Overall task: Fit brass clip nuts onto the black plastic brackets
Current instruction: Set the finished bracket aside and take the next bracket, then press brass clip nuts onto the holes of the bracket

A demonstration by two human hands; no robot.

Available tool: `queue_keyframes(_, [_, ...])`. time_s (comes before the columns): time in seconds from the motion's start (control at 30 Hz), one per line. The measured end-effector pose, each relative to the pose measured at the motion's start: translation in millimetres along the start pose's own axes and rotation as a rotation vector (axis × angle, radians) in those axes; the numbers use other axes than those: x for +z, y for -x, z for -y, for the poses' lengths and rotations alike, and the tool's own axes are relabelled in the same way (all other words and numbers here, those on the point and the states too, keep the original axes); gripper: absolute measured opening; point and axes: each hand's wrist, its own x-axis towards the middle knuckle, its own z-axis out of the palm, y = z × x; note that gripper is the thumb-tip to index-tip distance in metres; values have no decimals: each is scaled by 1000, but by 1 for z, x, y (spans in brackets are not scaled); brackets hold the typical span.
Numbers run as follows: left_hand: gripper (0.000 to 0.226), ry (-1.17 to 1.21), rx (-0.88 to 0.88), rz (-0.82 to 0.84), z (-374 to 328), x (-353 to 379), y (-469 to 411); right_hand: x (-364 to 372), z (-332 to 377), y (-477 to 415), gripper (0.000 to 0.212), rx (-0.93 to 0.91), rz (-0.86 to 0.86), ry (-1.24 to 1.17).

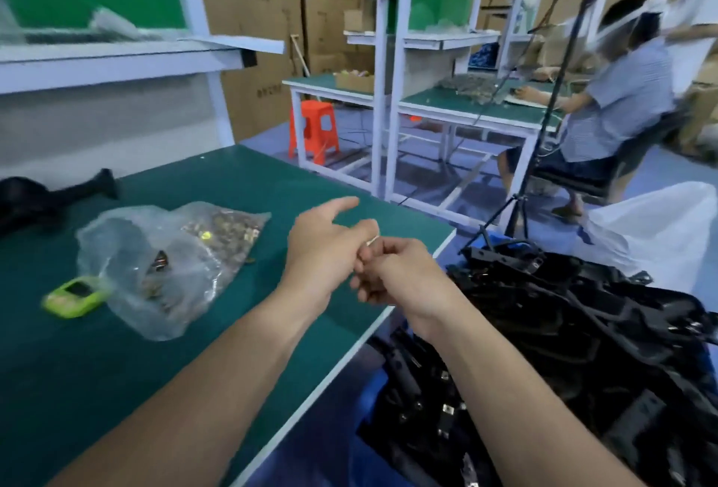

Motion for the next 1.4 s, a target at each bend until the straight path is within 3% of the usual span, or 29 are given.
queue_keyframes(0.07, [44, -3, 45, -16, -2, -42, 4, 39, 11, -4, 26, -43, 98, -6])
queue_keyframes(0.2, [44, -141, 158, -124, 6, -132, 22, 124, 24, -8, 30, -96, 321, 23])
queue_keyframes(0.37, [27, -24, 63, -519, 25, -264, 60, 234, 13, -12, 26, -68, 508, 11])
queue_keyframes(0.47, [4, -373, -78, -708, 52, -333, 84, 293, 1, -19, 32, -111, 533, 91])
queue_keyframes(0.5, [4, -529, -159, -691, 63, -354, 93, 310, -3, -23, 32, -146, 543, 159])
queue_keyframes(0.53, [20, -639, -256, -631, 76, -372, 100, 326, -5, -28, 33, -191, 556, 237])
queue_keyframes(0.6, [63, -718, -409, -486, 105, -401, 112, 353, -10, -42, 37, -276, 577, 391])
queue_keyframes(0.67, [75, -751, -457, -459, 126, -416, 117, 375, -13, -57, 42, -332, 575, 538])
queue_keyframes(0.8, [64, -832, -419, -503, 158, -429, 107, 415, -20, -83, 50, -322, 590, 693])
queue_keyframes(0.9, [43, -912, -353, -593, 170, -435, 93, 444, -27, -101, 55, -314, 632, 718])
queue_keyframes(1.1, [13, -938, -228, -628, 180, -443, 82, 507, -32, -125, 48, -292, 616, 700])
queue_keyframes(1.23, [14, -1018, -142, -669, 181, -439, 83, 548, -28, -136, 39, -219, 487, 727])
queue_keyframes(1.3, [27, -1001, -83, -680, 178, -437, 82, 563, -27, -140, 42, -191, 421, 801])
queue_keyframes(1.4, [35, -1000, -81, -596, 178, -432, 81, 574, -29, -150, 29, -117, 391, 756])
